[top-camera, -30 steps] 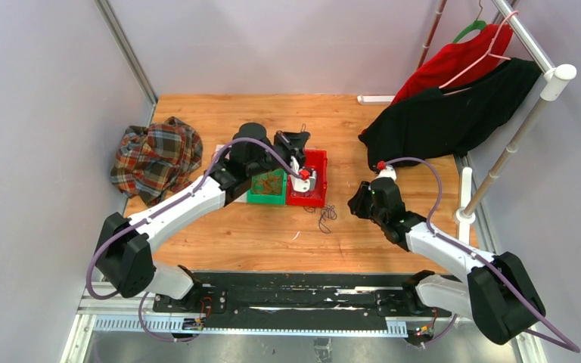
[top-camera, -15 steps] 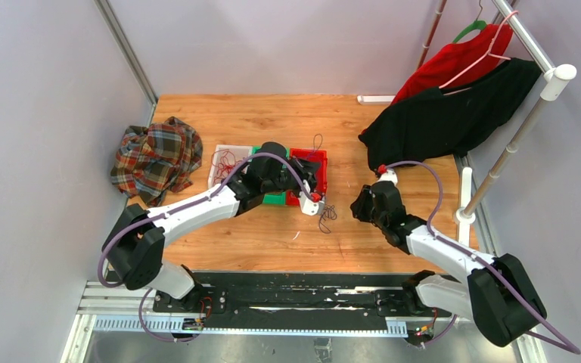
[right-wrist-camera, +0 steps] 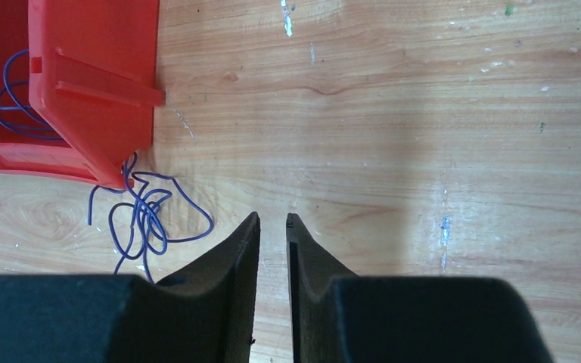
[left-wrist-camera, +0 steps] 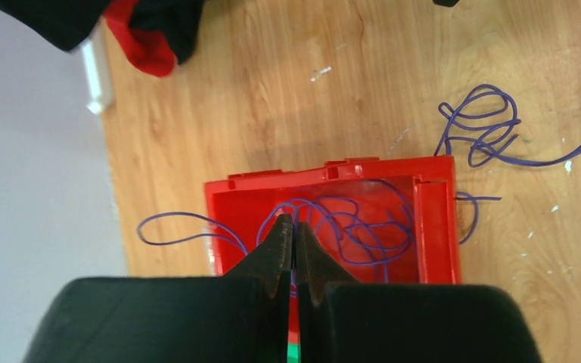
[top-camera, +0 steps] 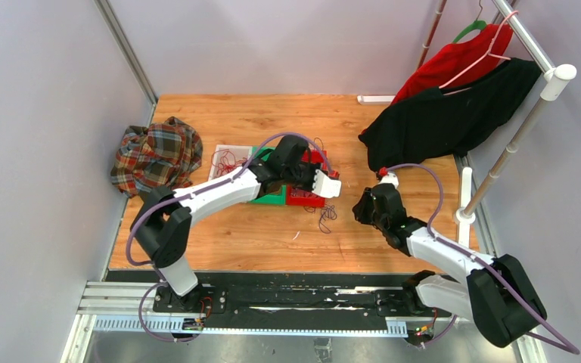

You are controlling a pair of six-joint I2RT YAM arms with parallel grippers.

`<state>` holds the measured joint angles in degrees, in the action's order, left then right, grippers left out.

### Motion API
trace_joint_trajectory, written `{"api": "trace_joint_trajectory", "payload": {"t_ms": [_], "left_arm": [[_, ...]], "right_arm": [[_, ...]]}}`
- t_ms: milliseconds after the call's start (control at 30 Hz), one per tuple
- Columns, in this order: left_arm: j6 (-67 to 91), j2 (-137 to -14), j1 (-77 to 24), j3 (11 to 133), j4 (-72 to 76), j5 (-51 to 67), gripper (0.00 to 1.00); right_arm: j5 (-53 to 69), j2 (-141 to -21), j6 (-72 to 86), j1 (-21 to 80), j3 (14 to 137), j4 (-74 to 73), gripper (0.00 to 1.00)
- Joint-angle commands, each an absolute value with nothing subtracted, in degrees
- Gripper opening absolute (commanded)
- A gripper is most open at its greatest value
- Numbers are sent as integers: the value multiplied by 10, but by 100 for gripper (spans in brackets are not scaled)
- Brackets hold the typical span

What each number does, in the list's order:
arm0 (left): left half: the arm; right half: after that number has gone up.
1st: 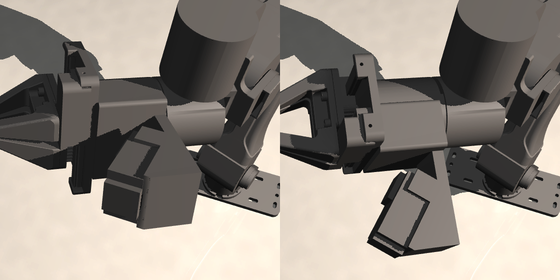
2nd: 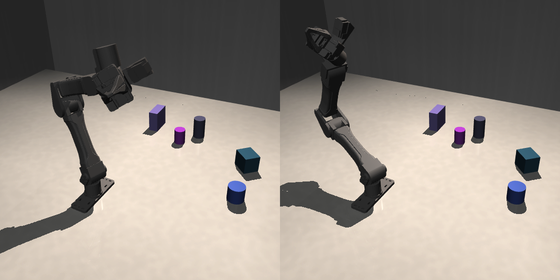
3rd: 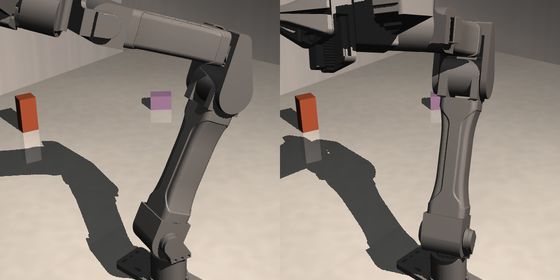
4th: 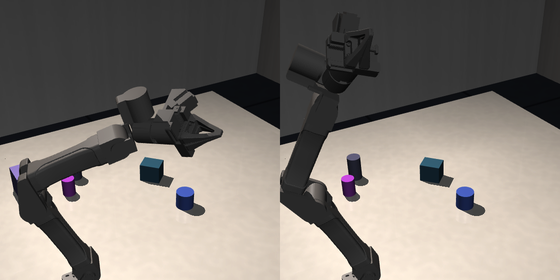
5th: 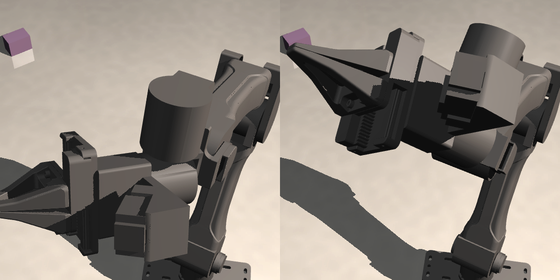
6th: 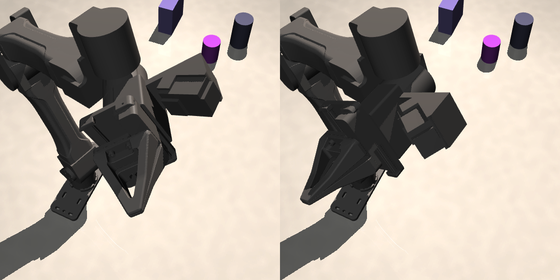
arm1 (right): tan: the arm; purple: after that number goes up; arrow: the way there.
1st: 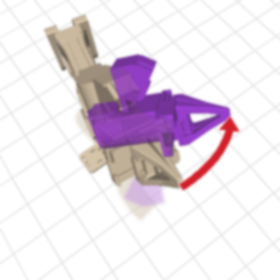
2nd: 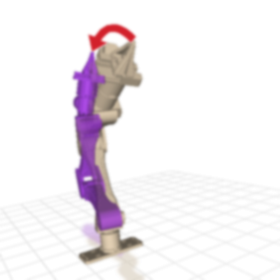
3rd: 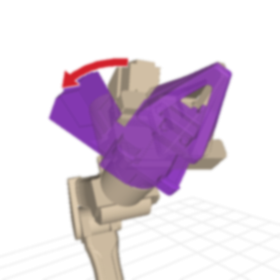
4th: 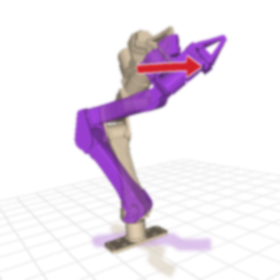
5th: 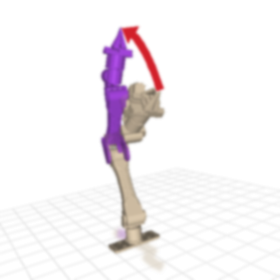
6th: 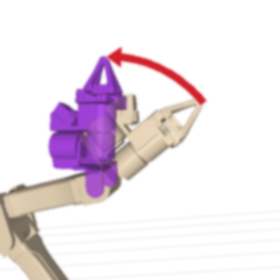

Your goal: Untangle the cables

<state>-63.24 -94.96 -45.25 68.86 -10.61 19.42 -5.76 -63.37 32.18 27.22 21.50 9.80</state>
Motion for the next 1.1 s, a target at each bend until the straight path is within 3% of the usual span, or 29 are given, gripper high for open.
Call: {"api": "trace_joint_trajectory", "payload": {"t_ms": [0,367,433,467,500,533,733,867,1067], "left_arm": [[-526,-995,-456,739,-175,154,0],[-402,-1086,-420,807,-242,90,2],[-396,-1091,-418,819,-250,90,16],[-392,-1090,-418,822,-255,96,35],[-391,-1086,-418,832,-265,108,48],[-390,-1082,-418,842,-277,118,53],[-374,-1046,-406,907,-381,195,67],[-347,-1050,-372,981,-488,273,83],[-253,-1015,-309,1019,-511,303,88]], "right_arm": [[-77,-617,328,261,204,105,19],[-80,-575,319,254,202,90,18],[-82,-573,316,253,200,89,18],[-81,-571,314,253,200,88,18],[-81,-570,312,253,201,85,18],[-81,-568,309,253,202,83,18],[-94,-549,312,253,202,68,20],[-88,-534,310,255,199,80,32],[-45,-551,267,317,198,144,48]]}}
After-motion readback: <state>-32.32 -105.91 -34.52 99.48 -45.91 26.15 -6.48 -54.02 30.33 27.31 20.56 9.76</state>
